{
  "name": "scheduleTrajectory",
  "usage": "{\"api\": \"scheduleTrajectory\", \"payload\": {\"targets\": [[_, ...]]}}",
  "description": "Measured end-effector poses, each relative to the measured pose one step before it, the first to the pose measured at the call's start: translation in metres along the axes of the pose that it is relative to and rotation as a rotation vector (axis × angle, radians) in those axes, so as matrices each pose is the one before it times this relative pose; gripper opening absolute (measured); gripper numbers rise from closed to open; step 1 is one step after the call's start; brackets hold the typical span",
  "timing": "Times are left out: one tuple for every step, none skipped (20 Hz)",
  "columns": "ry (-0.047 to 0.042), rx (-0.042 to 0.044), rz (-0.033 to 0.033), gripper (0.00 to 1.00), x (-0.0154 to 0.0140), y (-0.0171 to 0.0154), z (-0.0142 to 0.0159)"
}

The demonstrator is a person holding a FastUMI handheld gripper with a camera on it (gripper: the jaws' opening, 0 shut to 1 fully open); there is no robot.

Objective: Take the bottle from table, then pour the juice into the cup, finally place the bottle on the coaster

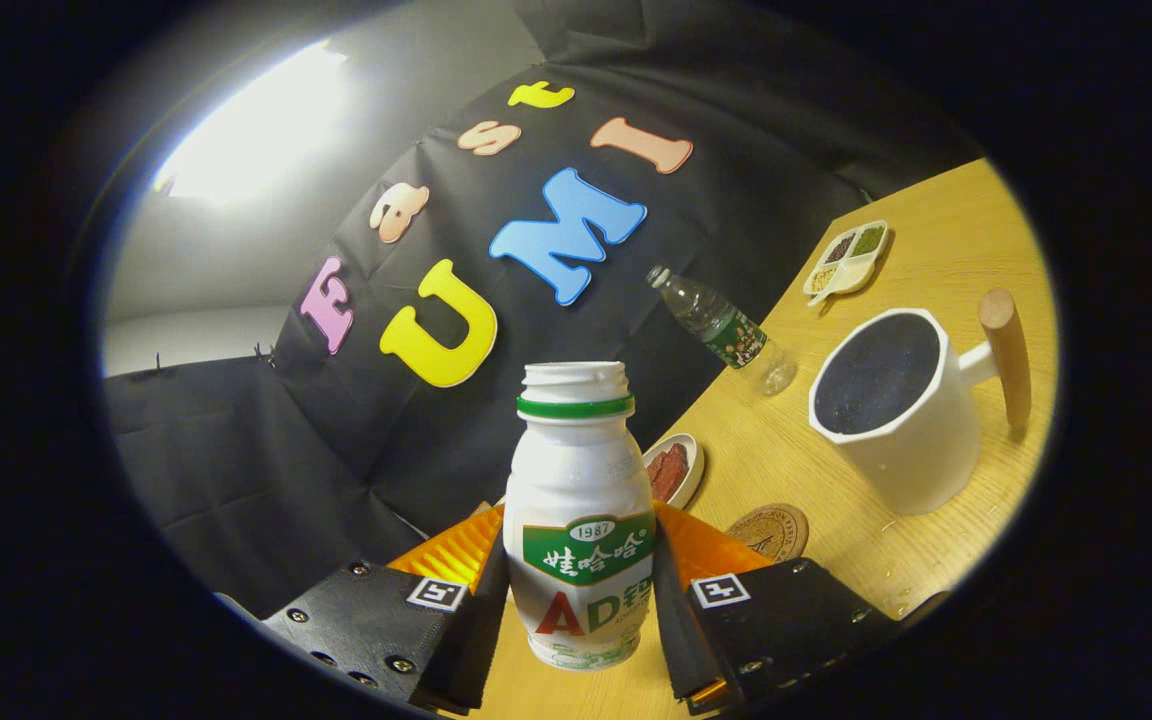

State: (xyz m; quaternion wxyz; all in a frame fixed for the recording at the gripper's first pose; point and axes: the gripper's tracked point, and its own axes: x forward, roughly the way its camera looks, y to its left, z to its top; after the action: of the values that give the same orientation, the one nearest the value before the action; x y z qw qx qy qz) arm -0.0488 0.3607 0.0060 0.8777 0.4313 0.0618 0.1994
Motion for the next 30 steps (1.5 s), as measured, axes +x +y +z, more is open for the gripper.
{"api": "scheduleTrajectory", "payload": {"targets": [[-0.00383, 0.0156, -0.00099, 0.66, -0.00081, -0.00053, -0.00032], [-0.00349, 0.01476, -0.00017, 0.66, -0.00093, -0.00016, 0.00173], [-0.00337, 0.01627, -0.00081, 0.67, 0.0001, -0.00072, 0.00122], [-0.00269, 0.01724, 0.00102, 0.66, 0.00035, -0.00018, 0.00017], [-0.00177, 0.02008, 0.00199, 0.67, -0.00015, -0.00003, 0.00086], [-0.00138, 0.02169, 0.0018, 0.67, 0.00015, -0.00071, 0.00012], [-0.00114, 0.02348, 0.00192, 0.66, 0.00018, -0.00145, 0.00096], [-0.0016, 0.02362, 0.00254, 0.66, 0.00315, -0.00117, 0.00164], [-0.00336, 0.02333, 0.00301, 0.66, 0.00206, -0.00064, 0.00151], [-0.00454, 0.02293, 0.00276, 0.67, -0.00142, -0.00047, 0.00094], [-0.00414, 0.02125, 0.00283, 0.66, -0.00033, -0.00083, 0.00168], [-0.00394, 0.01936, 0.00157, 0.66, -0.00109, -0.00073, 0.00066], [-0.00409, 0.01757, -0.00009, 0.66, -0.00022, -0.0018, 0.00125], [-0.00372, 0.01466, 0.00044, 0.66, 0.00011, -0.0008, 0.00113], [-0.00329, 0.01368, 0.00016, 0.66, 0.0007, -0.00065, 0.00023], [-0.00332, 0.01217, 0.00152, 0.66, 0.00073, 0.0002, 0.00108], [-0.002, 0.0119, 0.00199, 0.66, 0.00165, -0.00058, 0.00081], [-0.00278, 0.01181, 0.00091, 0.66, 0.00021, -0.00001, 0.00054], [-0.00317, 0.01241, 0.00068, 0.66, 0.00107, -0.0001, 0.00151], [-0.00354, 0.01362, -0.00001, 0.66, 0.00141, 0.00013, 0.00058], [-0.00333, 0.01437, 0.00165, 0.66, 0.00136, -0.0001, 0.00101], [-0.00398, 0.01658, -0.00199, 0.66, 0.00024, -0.00118, 0.00061], [-0.00477, 0.01581, -0.00076, 0.66, 0.00084, -0.00096, 0.00182], [-0.00536, 0.01827, -0.0012, 0.66, -0.0004, -0.00104, 0.00116], [-0.00518, 0.01962, 0.001, 0.66, -0.00028, -0.00003, 0.002], [-0.00674, 0.02005, 0.00302, 0.66, 0.00126, -0.00053, 0.00011], [-0.00575, 0.02145, 0.00292, 0.66, 0.00046, -0.00013, 0.00161], [-0.00442, 0.01922, 0.0036, 0.66, -0.00063, 0.00061, 0.00008], [-0.00286, 0.01518, 0.00235, 0.66, -0.00008, -0.00023, 0.00138], [-0.00156, 0.00852, 0.00078, 0.66, -0.00037, -0.00011, 0.00007]]}}
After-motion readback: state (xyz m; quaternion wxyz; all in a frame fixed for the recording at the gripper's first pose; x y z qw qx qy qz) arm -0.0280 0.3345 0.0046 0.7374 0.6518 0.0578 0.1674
